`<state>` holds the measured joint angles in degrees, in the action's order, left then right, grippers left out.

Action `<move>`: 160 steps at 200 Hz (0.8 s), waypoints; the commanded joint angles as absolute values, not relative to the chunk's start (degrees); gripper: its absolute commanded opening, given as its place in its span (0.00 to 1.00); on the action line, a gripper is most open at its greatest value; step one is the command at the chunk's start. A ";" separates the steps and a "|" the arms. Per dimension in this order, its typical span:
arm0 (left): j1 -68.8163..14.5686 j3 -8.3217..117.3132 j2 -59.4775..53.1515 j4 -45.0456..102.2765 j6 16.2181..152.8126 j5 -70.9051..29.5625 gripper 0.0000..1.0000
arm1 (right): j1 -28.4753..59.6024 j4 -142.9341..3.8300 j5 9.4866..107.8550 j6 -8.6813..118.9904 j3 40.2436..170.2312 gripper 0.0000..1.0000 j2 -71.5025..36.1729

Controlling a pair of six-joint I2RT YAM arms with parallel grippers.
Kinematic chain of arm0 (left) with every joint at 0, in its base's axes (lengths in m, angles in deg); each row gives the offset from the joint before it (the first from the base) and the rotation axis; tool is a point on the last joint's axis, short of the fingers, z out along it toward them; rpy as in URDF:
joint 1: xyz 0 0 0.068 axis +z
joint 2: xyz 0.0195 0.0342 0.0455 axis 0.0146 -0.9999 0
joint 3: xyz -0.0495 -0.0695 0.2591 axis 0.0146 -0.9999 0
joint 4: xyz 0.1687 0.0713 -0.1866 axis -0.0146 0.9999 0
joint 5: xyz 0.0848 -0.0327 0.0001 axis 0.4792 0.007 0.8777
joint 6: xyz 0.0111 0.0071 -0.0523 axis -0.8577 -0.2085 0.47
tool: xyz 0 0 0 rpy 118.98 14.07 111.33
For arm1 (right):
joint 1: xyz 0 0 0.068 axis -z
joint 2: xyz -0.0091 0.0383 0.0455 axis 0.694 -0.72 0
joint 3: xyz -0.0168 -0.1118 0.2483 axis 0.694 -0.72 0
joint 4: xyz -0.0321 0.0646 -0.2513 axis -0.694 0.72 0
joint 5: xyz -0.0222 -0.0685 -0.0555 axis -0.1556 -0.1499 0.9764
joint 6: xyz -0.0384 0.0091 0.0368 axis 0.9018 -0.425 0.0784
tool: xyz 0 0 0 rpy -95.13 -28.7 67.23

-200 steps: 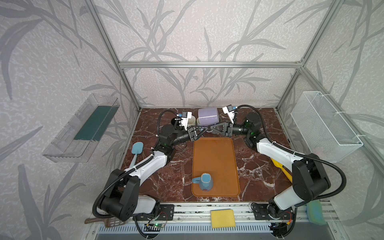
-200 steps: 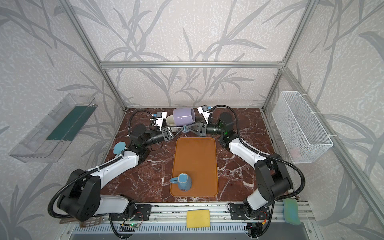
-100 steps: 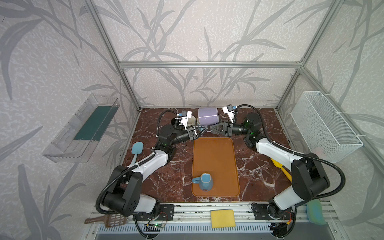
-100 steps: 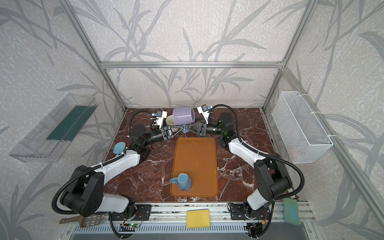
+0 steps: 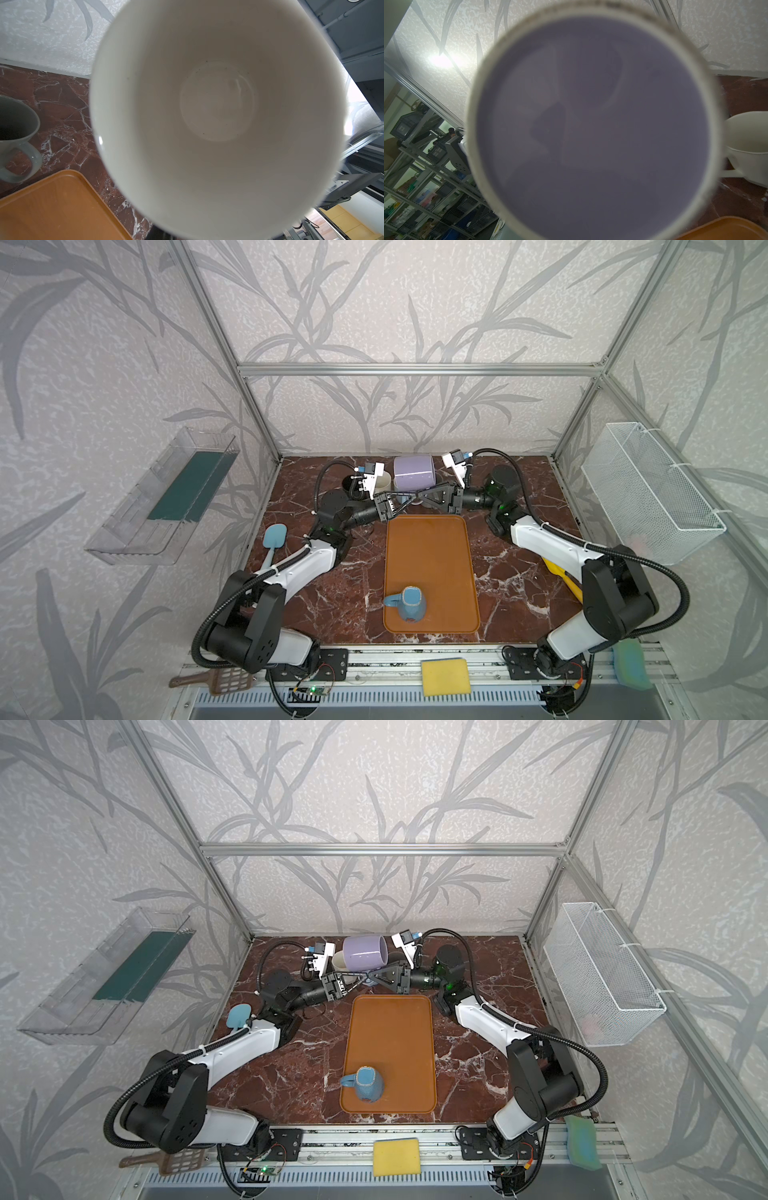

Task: Turn the mug right side up

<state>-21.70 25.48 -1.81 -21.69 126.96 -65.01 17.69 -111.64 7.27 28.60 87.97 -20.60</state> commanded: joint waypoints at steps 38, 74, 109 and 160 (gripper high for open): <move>-21.48 27.30 -1.76 -25.21 127.51 -65.34 0.18 | 16.24 -113.00 3.65 30.18 91.24 0.00 -21.42; -21.49 27.28 -1.58 -25.06 127.61 -65.27 0.14 | 15.73 -111.94 3.25 31.10 91.54 0.00 -22.05; -21.40 26.83 -0.25 -23.07 125.47 -63.92 0.00 | 15.73 -110.21 3.76 31.90 91.20 0.00 -21.89; -21.05 26.06 2.74 -19.33 122.84 -61.21 0.00 | 16.04 -108.38 5.43 33.12 89.89 0.17 -21.53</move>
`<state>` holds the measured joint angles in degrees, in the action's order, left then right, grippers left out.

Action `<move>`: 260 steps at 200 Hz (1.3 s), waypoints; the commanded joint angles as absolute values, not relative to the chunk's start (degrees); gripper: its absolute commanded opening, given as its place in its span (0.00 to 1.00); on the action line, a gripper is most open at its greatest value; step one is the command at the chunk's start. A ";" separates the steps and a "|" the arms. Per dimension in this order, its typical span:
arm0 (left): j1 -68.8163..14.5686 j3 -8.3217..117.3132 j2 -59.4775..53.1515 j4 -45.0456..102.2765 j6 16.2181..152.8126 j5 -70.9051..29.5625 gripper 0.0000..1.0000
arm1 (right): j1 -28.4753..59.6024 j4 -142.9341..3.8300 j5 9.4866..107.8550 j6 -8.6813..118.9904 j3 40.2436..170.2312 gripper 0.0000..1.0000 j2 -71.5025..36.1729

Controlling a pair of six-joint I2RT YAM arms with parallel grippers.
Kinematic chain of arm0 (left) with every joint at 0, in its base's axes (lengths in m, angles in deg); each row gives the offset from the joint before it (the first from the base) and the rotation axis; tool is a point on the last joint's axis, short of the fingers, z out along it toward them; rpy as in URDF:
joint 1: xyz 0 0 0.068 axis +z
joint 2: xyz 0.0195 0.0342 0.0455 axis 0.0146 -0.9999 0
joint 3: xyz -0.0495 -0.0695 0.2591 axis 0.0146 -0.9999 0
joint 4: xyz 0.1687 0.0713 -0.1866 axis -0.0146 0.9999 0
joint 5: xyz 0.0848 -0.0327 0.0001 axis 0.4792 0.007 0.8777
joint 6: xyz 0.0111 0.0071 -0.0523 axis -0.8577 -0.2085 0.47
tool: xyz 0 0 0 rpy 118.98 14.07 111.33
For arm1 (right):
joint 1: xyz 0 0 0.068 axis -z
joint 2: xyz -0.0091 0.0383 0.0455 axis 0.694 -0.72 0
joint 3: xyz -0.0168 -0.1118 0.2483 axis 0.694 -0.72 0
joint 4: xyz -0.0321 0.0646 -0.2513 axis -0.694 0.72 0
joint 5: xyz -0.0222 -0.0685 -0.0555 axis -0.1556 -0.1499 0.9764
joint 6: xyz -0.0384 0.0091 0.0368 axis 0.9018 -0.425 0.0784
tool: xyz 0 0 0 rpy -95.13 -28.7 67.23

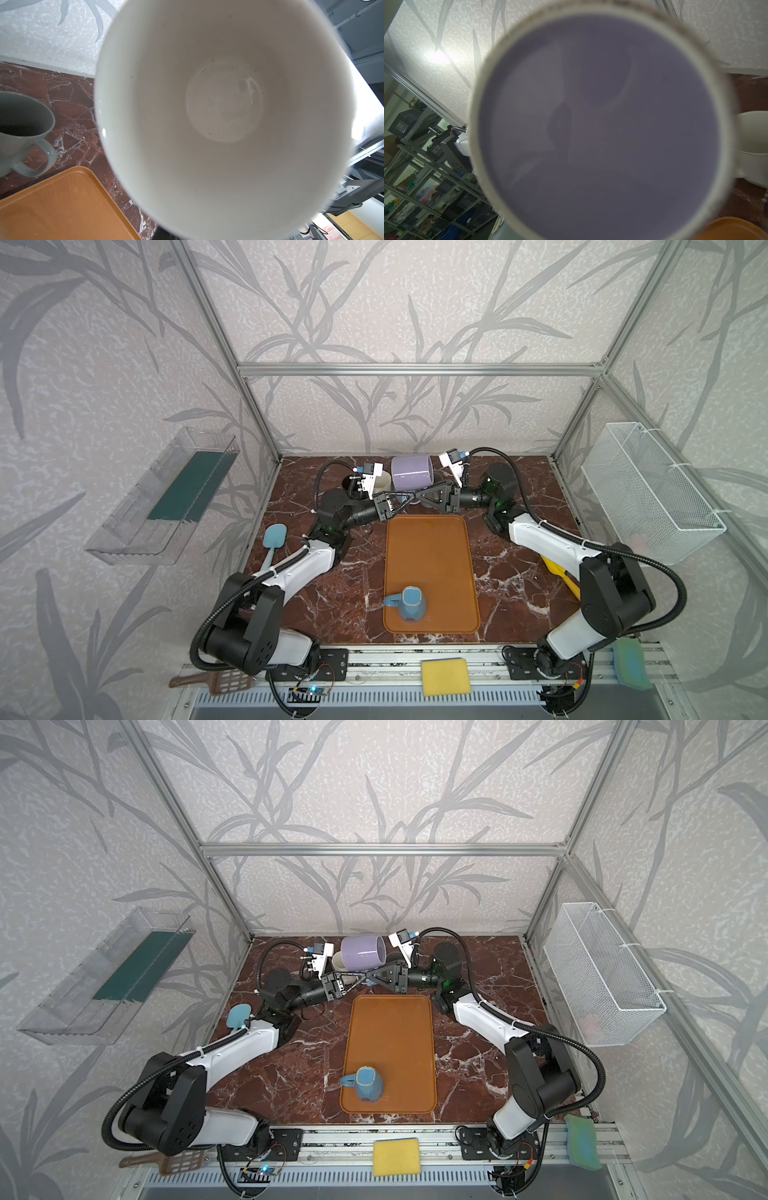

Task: Turn the mug right side up

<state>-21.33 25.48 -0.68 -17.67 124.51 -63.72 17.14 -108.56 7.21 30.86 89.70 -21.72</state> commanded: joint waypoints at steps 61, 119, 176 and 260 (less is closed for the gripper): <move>-20.80 24.11 7.67 -9.08 116.31 -57.21 0.00 | 17.06 -108.34 7.90 32.77 86.58 0.32 -21.73; -20.71 24.42 12.40 8.45 106.64 -50.37 0.00 | 17.72 -108.00 9.48 32.75 84.21 0.33 -22.28; -20.74 22.16 14.69 20.42 100.36 -43.23 0.00 | 20.40 -107.24 10.43 32.95 81.62 0.32 -20.42; -20.37 16.70 17.45 28.23 100.33 -31.66 0.00 | 22.42 -103.86 11.07 35.15 80.76 0.31 -17.69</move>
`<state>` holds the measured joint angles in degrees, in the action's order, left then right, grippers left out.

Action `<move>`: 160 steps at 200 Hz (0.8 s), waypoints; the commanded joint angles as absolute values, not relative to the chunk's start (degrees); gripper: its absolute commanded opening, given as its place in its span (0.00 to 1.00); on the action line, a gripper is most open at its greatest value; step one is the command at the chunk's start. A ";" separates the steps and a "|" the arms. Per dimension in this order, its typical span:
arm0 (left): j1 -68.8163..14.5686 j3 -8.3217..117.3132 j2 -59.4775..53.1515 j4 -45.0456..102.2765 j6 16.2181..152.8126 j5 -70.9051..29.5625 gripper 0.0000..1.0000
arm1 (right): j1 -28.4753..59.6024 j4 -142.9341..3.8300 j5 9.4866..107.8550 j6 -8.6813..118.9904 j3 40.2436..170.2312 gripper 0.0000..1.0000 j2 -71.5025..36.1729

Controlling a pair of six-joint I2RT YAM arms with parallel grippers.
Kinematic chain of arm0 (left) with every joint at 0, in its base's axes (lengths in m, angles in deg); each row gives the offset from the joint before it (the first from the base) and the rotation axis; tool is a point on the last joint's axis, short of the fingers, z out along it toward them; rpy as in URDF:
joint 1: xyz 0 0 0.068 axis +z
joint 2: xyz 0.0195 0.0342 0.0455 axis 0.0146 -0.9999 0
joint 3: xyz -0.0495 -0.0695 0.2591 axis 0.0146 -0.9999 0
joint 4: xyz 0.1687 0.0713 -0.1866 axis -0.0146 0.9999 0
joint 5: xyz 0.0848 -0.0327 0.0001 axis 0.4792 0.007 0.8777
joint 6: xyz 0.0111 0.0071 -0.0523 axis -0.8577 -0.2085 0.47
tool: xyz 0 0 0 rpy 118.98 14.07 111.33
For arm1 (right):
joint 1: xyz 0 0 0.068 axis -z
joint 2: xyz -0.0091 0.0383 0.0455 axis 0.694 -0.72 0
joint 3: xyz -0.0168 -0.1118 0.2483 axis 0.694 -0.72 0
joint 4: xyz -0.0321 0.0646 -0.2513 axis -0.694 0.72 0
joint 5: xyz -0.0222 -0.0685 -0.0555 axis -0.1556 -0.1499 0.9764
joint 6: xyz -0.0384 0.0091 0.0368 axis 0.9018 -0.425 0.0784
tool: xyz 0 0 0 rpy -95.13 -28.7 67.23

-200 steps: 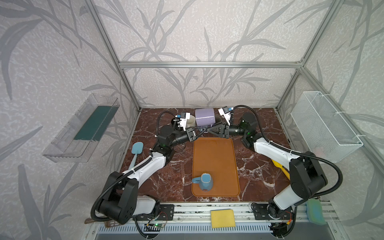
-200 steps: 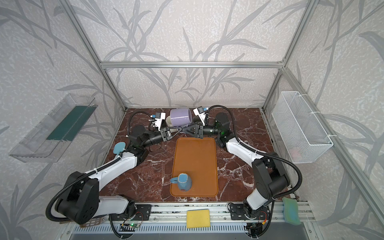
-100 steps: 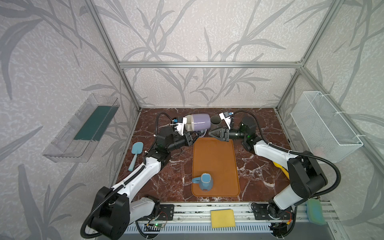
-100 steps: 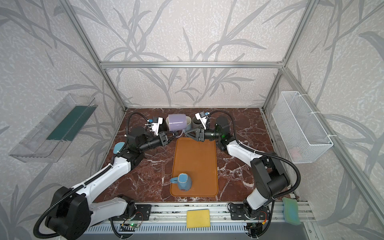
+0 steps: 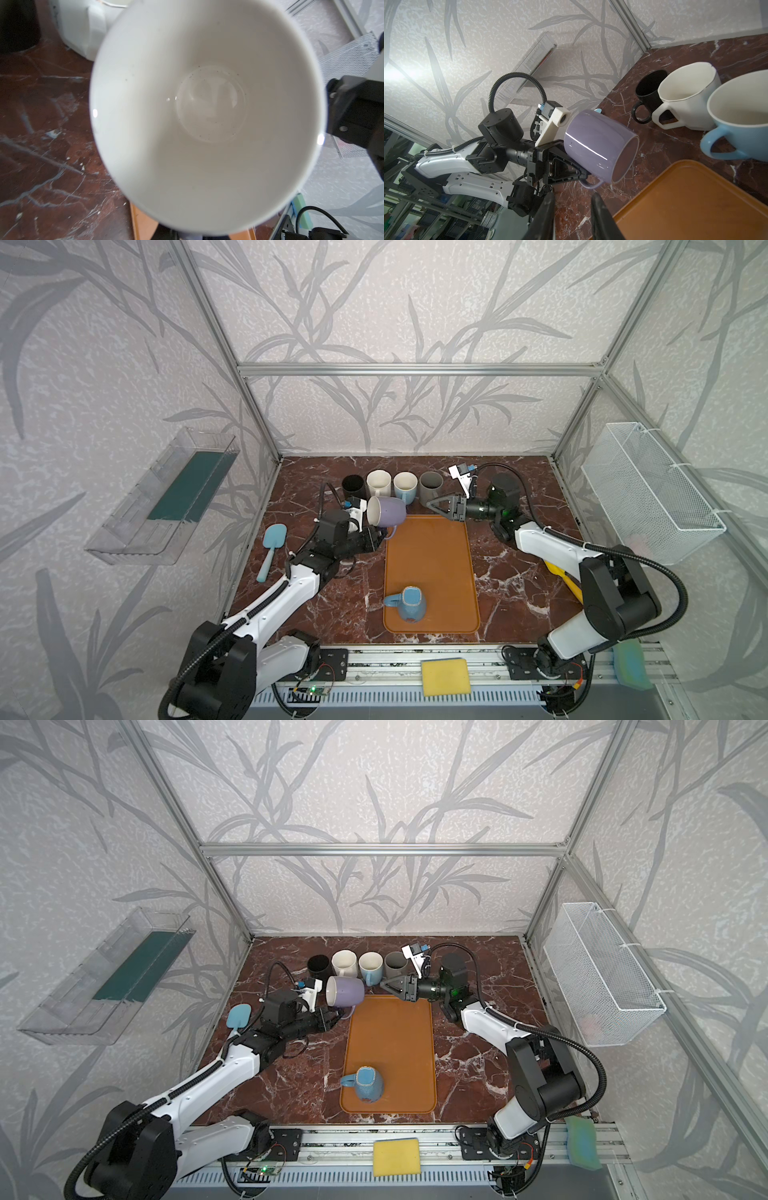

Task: Turn the mug right side up
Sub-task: 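Carry the lavender mug toward the mug row with the left gripper while the right withdraws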

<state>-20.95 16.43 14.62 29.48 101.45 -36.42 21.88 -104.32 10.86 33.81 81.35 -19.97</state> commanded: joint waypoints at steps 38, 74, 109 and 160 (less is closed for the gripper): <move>-19.20 16.43 17.72 32.59 101.19 -28.28 0.00 | 22.85 -102.40 11.07 36.00 80.43 0.31 -16.55; -16.62 17.33 17.64 37.34 101.76 -24.71 0.00 | 23.37 -100.55 10.98 37.97 80.36 0.30 -15.32; -14.58 19.05 16.05 40.61 100.25 -22.20 0.00 | 23.82 -99.73 10.84 38.57 80.03 0.30 -14.44; -12.33 21.78 11.88 43.26 98.46 -18.00 0.00 | 24.68 -98.97 10.80 38.83 79.28 0.29 -13.23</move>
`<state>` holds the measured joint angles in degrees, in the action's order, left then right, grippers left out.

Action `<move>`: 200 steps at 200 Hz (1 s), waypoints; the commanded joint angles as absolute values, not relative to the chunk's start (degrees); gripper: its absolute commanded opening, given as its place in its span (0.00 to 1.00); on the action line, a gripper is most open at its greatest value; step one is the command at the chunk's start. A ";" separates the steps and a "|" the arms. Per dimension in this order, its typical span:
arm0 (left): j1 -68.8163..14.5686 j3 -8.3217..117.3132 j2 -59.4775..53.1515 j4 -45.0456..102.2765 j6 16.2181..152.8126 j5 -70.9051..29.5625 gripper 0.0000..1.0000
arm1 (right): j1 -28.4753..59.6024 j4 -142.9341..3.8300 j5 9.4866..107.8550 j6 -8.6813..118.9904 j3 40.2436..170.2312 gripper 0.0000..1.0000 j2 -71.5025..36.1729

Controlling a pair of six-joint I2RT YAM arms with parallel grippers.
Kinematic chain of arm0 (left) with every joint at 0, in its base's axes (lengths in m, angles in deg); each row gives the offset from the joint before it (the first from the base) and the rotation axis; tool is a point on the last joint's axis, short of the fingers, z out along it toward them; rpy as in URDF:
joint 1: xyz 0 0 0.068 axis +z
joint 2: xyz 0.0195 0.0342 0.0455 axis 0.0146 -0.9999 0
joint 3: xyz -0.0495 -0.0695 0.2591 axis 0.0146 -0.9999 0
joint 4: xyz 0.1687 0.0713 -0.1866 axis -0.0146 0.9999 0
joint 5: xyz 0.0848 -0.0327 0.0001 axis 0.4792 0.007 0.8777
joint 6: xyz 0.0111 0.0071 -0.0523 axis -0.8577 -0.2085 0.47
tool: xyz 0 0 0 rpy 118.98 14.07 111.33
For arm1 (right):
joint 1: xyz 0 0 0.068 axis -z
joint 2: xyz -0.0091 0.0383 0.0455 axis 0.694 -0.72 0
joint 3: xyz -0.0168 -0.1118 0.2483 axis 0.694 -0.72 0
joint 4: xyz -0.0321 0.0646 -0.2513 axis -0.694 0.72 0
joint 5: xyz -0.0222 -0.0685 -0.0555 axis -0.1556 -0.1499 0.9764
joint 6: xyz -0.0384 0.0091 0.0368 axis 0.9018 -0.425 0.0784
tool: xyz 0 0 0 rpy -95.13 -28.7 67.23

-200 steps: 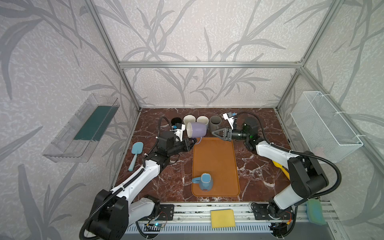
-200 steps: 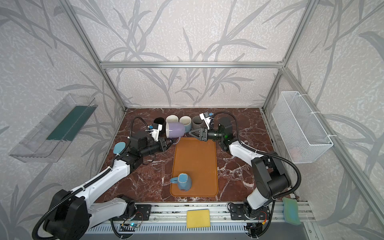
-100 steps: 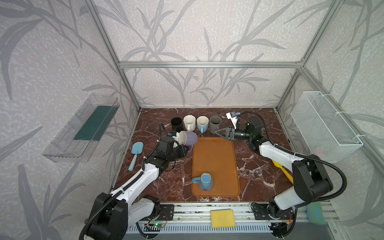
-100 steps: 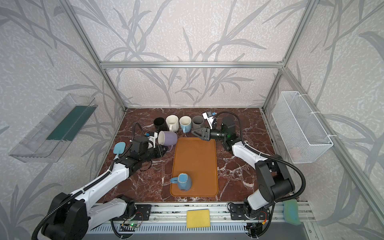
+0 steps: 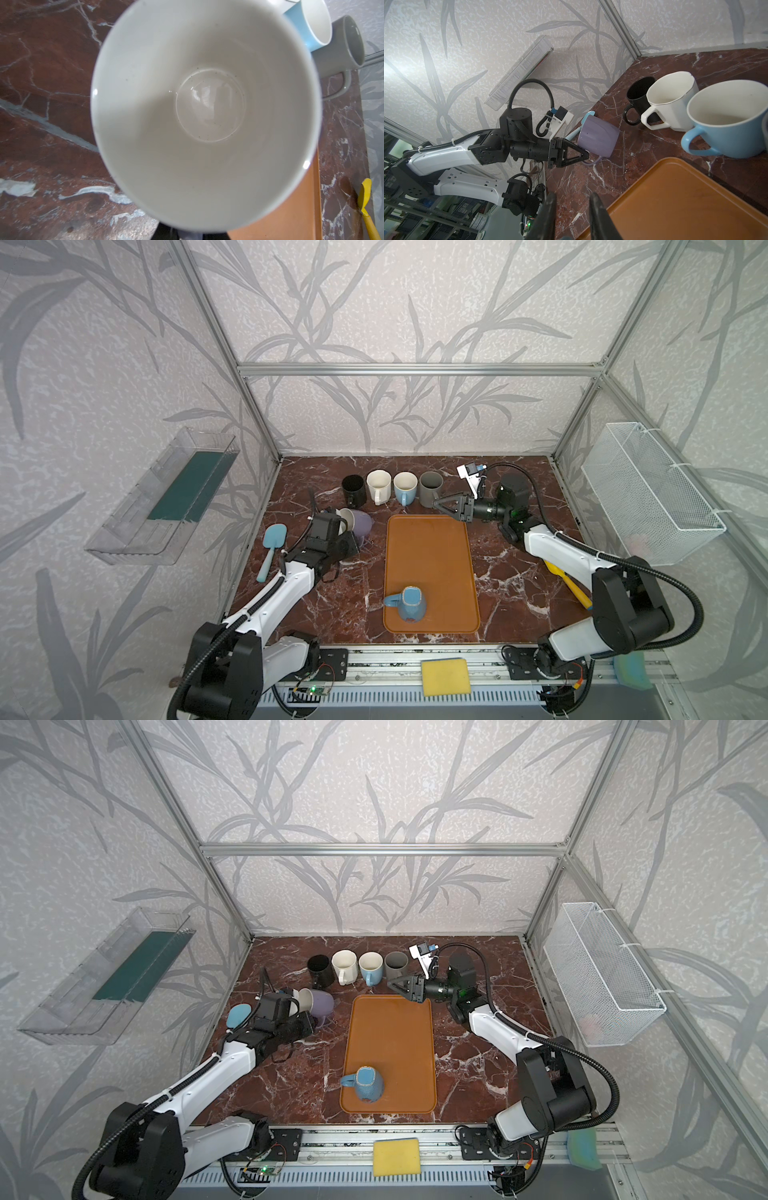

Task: Turn the mug right side up
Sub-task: 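Carry the lavender mug toward the mug row with the left gripper while the right withdraws, then lower the lavender mug upright beside the black mug with the left gripper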

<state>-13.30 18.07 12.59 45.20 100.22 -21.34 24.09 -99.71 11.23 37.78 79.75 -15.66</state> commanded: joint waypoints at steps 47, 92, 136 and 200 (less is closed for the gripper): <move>-10.96 25.68 9.67 49.04 94.78 -12.07 0.00 | 25.31 -97.27 10.63 39.89 79.30 0.29 -12.22; -10.22 28.80 8.07 53.64 91.76 -6.18 0.00 | 25.58 -97.17 10.34 39.94 79.14 0.28 -12.13; -9.76 32.43 4.04 55.86 89.34 -3.45 0.00 | 25.93 -97.18 10.28 40.07 78.71 0.28 -11.61; -8.60 35.42 -2.28 55.97 86.97 0.68 0.00 | 26.80 -95.91 10.18 40.68 77.77 0.28 -10.10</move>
